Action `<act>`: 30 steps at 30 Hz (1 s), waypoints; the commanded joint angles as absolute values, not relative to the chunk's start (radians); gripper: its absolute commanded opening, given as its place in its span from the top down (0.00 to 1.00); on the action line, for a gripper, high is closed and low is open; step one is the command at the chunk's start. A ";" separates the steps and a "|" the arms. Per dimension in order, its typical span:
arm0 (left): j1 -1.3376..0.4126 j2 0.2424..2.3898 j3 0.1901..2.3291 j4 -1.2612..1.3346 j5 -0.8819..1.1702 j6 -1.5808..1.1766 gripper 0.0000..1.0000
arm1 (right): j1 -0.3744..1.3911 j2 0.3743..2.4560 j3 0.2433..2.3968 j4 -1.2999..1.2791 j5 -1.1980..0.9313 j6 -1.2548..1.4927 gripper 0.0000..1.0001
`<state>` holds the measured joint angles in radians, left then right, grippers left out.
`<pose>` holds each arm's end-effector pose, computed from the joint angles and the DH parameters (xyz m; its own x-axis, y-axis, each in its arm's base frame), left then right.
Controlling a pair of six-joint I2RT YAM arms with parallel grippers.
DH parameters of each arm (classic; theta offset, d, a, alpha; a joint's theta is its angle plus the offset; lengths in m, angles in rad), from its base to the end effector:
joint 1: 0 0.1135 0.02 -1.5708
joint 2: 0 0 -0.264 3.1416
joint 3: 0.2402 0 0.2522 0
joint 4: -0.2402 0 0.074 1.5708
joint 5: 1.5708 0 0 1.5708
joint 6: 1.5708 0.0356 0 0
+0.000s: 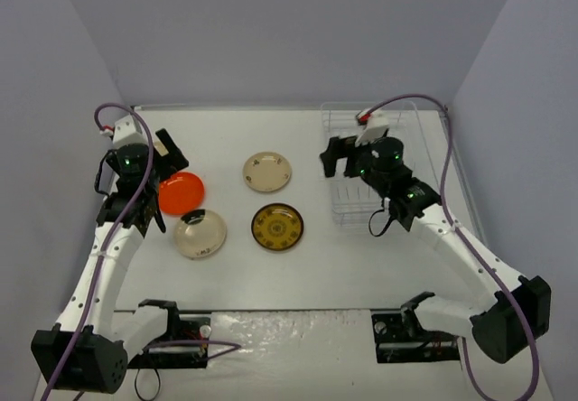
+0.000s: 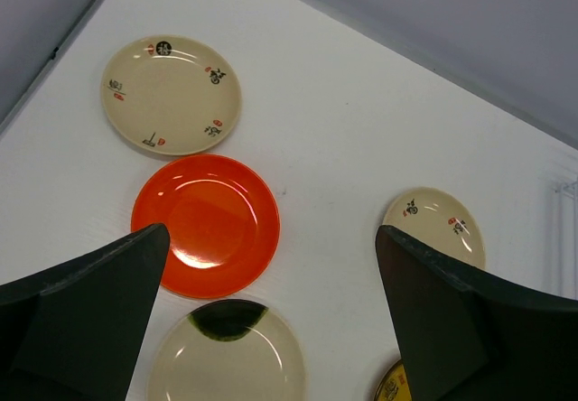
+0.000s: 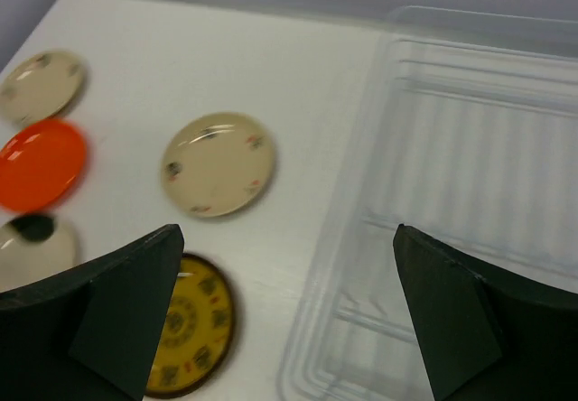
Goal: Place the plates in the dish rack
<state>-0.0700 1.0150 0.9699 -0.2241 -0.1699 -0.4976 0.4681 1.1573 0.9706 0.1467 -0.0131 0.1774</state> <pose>0.2331 -0.0103 0.3576 -0.1884 -0.4584 -0.8686 -0.2089 0.8829 -0.4206 0.2454 0.1246 0.3644 -0.1168 0.1387 -0.9834 -0.4493 0.8757 0.1769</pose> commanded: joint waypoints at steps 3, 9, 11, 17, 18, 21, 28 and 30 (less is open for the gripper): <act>-0.067 1.048 0.984 -0.142 -0.127 -0.486 0.03 | 0.615 1.445 1.177 0.069 -0.293 0.028 0.00; -0.066 1.049 0.974 -0.127 -0.111 -0.481 0.03 | 0.643 1.685 1.303 -0.050 -0.239 0.068 0.02; -0.067 1.048 0.973 -0.129 -0.109 -0.480 0.03 | 0.649 1.745 1.337 -0.091 -0.232 0.062 0.04; -0.066 1.042 0.966 -0.123 -0.118 -0.479 0.03 | 0.678 1.841 1.359 -0.152 -0.216 0.028 0.11; -0.067 1.042 0.966 -0.123 -0.117 -0.478 0.03 | 0.677 1.851 1.352 -0.154 -0.214 0.032 0.13; -0.067 1.045 0.965 -0.120 -0.121 -0.479 0.03 | 0.675 1.873 1.338 -0.169 -0.192 0.043 0.21; -0.067 1.051 0.970 -0.134 -0.147 -0.486 0.03 | 0.671 1.929 1.339 -0.191 -0.185 0.054 0.37; -0.067 1.049 0.969 -0.138 -0.152 -0.487 0.03 | 0.672 1.935 1.338 -0.193 -0.180 0.056 0.39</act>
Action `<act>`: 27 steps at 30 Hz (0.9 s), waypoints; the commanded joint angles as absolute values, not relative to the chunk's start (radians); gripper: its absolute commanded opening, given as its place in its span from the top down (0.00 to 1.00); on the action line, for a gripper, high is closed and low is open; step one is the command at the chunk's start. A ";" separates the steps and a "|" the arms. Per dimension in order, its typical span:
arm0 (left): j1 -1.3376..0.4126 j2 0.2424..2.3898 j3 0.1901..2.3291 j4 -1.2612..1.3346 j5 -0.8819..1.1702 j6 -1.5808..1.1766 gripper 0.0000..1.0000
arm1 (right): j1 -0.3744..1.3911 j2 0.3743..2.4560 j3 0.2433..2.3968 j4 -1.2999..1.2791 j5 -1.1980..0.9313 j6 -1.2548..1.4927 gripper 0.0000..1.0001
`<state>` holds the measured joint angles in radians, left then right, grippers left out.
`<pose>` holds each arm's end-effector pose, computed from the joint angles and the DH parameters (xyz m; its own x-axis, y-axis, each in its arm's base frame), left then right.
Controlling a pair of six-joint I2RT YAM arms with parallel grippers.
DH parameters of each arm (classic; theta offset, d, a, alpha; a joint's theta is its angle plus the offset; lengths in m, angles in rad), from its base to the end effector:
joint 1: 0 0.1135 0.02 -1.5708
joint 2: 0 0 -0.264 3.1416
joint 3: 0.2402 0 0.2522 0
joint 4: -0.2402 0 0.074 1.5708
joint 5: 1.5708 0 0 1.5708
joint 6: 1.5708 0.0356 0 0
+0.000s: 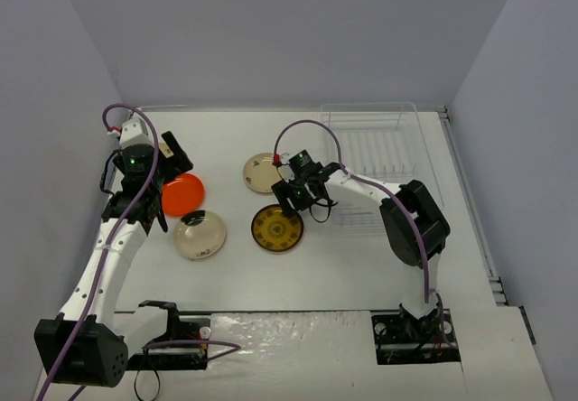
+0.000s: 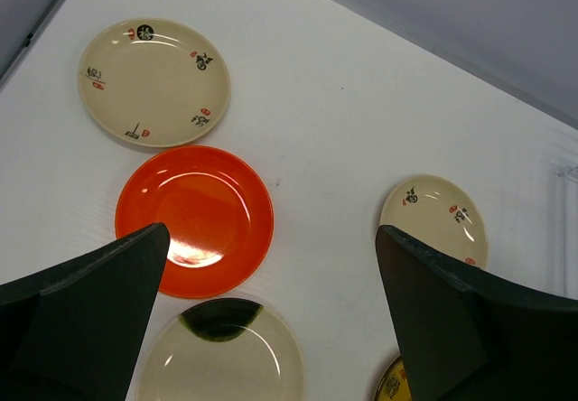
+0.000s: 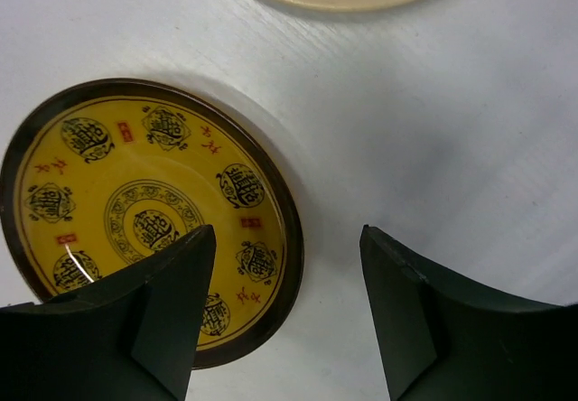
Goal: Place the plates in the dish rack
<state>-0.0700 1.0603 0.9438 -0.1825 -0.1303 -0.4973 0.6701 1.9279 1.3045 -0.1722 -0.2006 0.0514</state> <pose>0.2455 -0.0126 0.3428 -0.2322 -0.4579 -0.8581 -0.1881 0.8868 -0.4222 0.3267 0.2679 0.1888 -0.5960 -0.4080 -0.6916 -0.6882 0.7033 0.1781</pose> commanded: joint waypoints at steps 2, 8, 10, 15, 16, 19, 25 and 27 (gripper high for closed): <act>-0.067 1.047 0.968 -0.139 -0.156 -0.489 0.03 | 0.670 1.944 1.340 -0.195 -0.182 0.059 0.44; -0.067 1.042 0.966 -0.141 -0.165 -0.494 0.03 | 0.665 1.966 1.327 -0.184 -0.233 0.067 0.58; -0.066 1.040 0.968 -0.147 -0.171 -0.498 0.03 | 0.657 1.958 1.311 -0.177 -0.261 0.076 0.59; -0.066 1.031 0.962 -0.147 -0.178 -0.504 0.03 | 0.632 1.948 1.283 -0.175 -0.313 0.092 0.64; -0.066 1.029 0.962 -0.149 -0.181 -0.507 0.03 | 0.627 1.951 1.281 -0.178 -0.319 0.092 0.64; -0.067 1.022 0.960 -0.153 -0.188 -0.513 0.03 | 0.622 1.958 1.277 -0.189 -0.327 0.091 0.65; -0.067 1.008 0.952 -0.152 -0.195 -0.520 0.03 | 0.609 1.978 1.285 -0.217 -0.318 0.094 0.73; -0.067 1.005 0.951 -0.152 -0.199 -0.521 0.03 | 0.603 1.982 1.285 -0.213 -0.319 0.097 0.76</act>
<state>-0.0700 1.0332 0.9356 -0.1867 -0.1802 -0.5072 0.6159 1.9736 1.2915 -0.1694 -0.3120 0.0875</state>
